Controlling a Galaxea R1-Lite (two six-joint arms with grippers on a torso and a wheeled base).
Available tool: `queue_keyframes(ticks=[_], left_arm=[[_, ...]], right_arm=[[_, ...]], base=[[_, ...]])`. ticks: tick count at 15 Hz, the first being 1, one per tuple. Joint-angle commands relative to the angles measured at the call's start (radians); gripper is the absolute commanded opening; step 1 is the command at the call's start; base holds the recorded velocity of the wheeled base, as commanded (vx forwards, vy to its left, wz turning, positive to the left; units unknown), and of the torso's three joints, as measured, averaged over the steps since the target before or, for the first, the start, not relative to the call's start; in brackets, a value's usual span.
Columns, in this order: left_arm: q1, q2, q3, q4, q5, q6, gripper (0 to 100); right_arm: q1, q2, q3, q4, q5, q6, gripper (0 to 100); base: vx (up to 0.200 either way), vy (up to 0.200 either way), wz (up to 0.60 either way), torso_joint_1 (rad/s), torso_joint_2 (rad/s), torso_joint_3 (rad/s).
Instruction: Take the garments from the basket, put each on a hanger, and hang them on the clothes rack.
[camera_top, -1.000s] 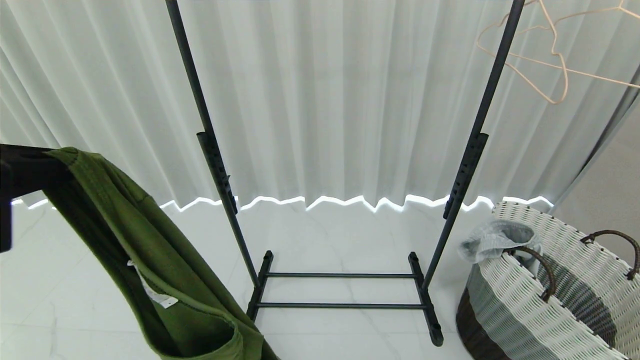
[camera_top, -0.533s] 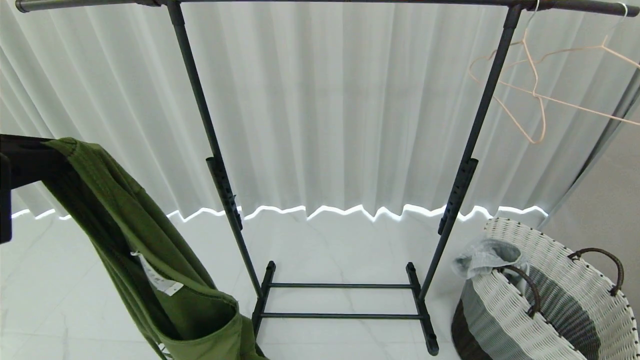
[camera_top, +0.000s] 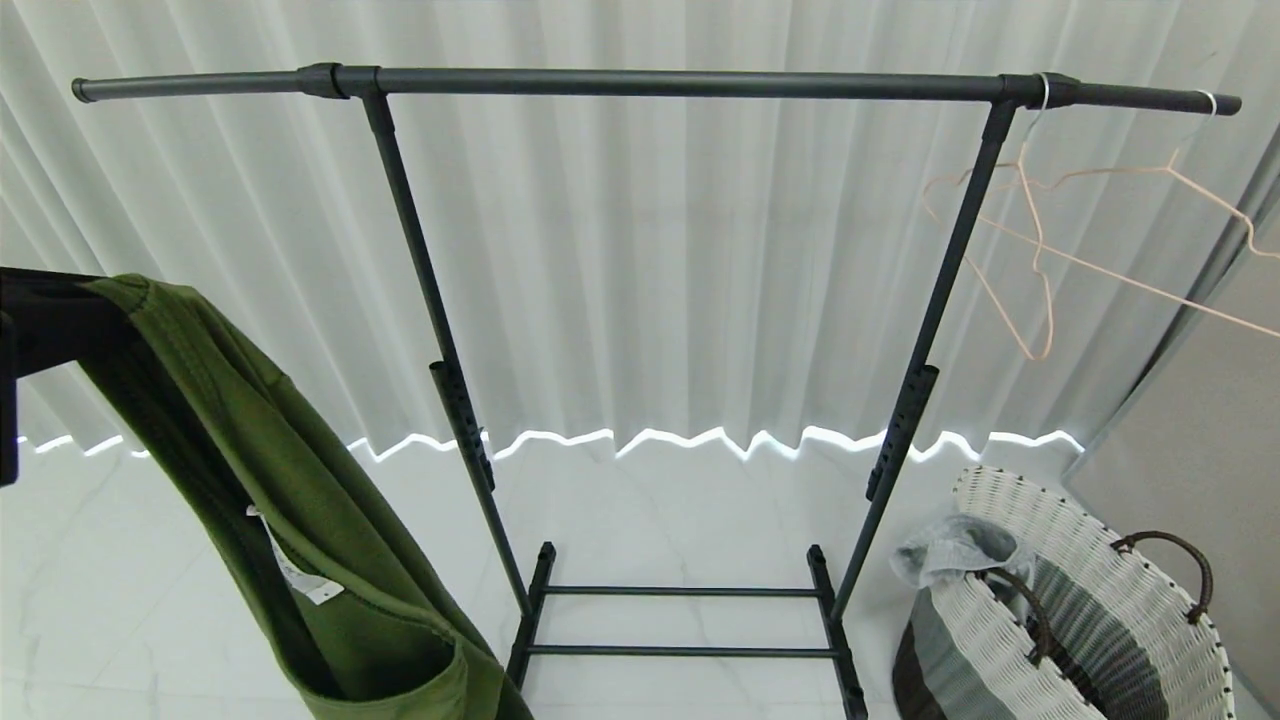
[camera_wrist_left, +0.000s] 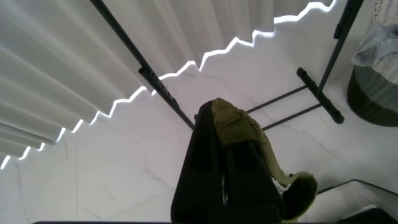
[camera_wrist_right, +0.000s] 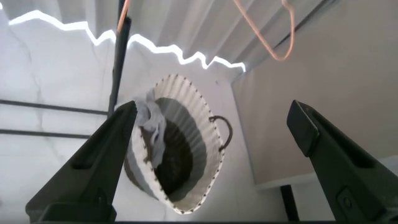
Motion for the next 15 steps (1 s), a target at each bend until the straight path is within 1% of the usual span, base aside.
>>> queue_keyframes(ticks=[1, 3, 5, 6, 9, 10, 14, 15], left_arm=[[0.0, 0.001, 0.002, 0.0, 0.001, 0.001, 0], [0.0, 0.0, 0.01, 0.0, 0.001, 0.001, 0], [0.001, 0.0, 0.022, 0.0, 0.001, 0.003, 0], [0.001, 0.0, 0.022, 0.0, 0.001, 0.003, 0], [0.001, -0.002, 0.028, 0.0, 0.002, 0.003, 0], [0.0, -0.012, 0.031, 0.0, -0.001, 0.003, 0], [0.0, -0.032, 0.062, 0.0, -0.001, 0.003, 0], [0.0, -0.035, 0.065, 0.0, -0.001, 0.003, 0]], right_arm=[[0.0, 0.029, 0.0, -0.02, 0.002, -0.001, 100], [0.0, 0.04, 0.01, -0.063, 0.009, -0.001, 100], [0.0, 0.048, 0.013, -0.069, 0.034, 0.001, 100], [0.0, 0.049, 0.026, -0.075, 0.037, 0.002, 100], [0.022, 0.04, 0.089, -0.159, 0.034, -0.003, 100], [0.025, 0.038, 0.114, -0.192, 0.032, -0.007, 100], [0.025, 0.038, 0.117, -0.196, 0.037, -0.022, 100], [0.025, 0.038, 0.117, -0.196, 0.037, -0.022, 100]], base=[[0.0, 0.0, 0.0, 0.198, -0.5, -0.281], [0.0, 0.0, 0.0, 0.21, -0.51, -0.295], [0.0, 0.0, 0.0, 0.222, -0.52, -0.3], [0.0, 0.0, 0.0, 0.227, -0.52, -0.3], [0.0, 0.0, 0.0, 0.237, -0.53, -0.302], [0.2, 0.0, 0.0, 0.129, -0.3, -0.154], [0.2, 0.0, 0.0, 0.041, -0.08, -0.051], [0.2, -0.2, 0.0, 0.022, 0.0, -0.007]])
